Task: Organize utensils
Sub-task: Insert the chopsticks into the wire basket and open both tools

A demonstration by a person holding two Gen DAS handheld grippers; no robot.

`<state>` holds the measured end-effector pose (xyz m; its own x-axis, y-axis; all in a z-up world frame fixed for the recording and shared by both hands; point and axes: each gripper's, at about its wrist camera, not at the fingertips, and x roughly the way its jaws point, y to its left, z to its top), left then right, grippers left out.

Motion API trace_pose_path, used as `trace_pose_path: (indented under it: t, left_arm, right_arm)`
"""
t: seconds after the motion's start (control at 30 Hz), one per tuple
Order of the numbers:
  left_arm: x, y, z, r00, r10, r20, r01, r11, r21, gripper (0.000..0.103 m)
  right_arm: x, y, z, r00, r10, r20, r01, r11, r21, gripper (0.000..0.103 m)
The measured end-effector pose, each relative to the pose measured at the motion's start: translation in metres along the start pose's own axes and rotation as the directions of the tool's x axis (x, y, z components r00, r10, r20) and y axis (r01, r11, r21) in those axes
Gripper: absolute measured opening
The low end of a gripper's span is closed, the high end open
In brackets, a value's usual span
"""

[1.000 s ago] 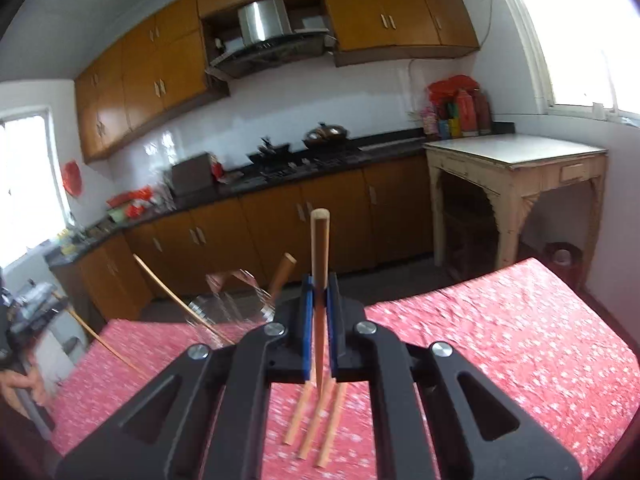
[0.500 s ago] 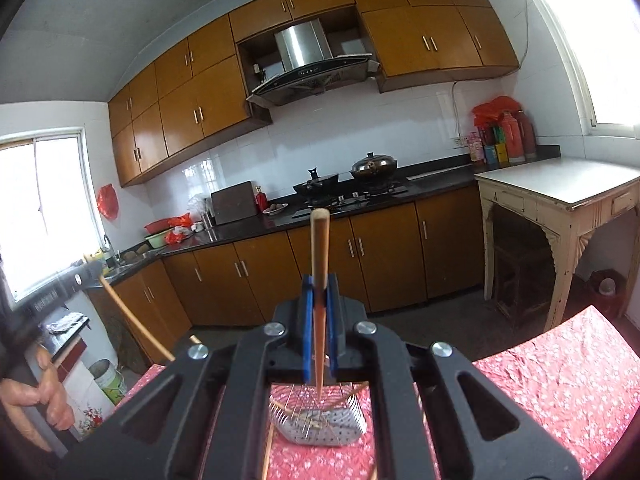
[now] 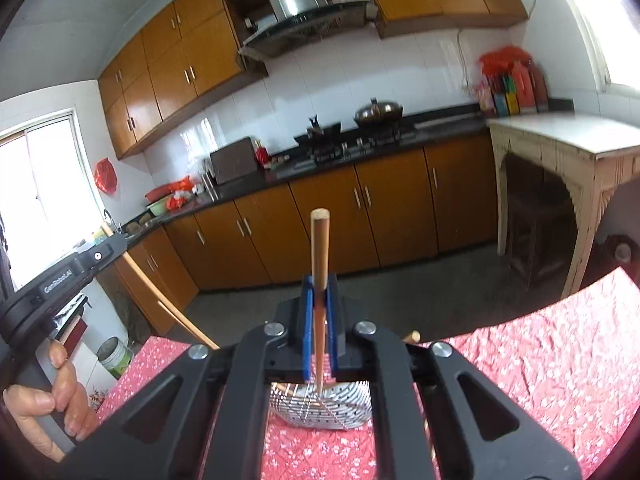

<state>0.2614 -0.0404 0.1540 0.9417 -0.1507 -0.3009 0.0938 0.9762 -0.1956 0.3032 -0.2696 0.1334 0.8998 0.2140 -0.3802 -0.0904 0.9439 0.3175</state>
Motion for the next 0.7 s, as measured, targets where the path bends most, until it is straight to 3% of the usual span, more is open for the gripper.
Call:
trace_pose_path:
  t: [0.37,0.53,0.63,0.7]
  left_arm:
    - [0.034,0.009,-0.028,0.99,0.022,-0.137,-0.02,1.0,0.012,0.007]
    - [0.031,0.015,-0.028,0.988,0.033,-0.152,-0.031,0.999,0.015,0.007]
    - [0.025,0.017,-0.023,0.989,0.041,-0.145,-0.039,0.999,0.019,0.007]
    - [0.018,0.019,-0.02,0.989,0.049,-0.138,-0.047,0.999,0.017,0.007]
  right_arm:
    - [0.042,-0.014,-0.029,0.993,-0.023,-0.117,0.03,0.998,0.058,0.008]
    - [0.035,-0.013,-0.028,0.993,-0.054,-0.105,0.06,0.997,0.052,0.013]
    - [0.018,-0.013,-0.026,0.995,-0.075,-0.069,0.078,0.996,0.039,0.025]
    - [0.005,-0.017,-0.024,0.995,-0.085,-0.046,0.087,0.996,0.035,0.027]
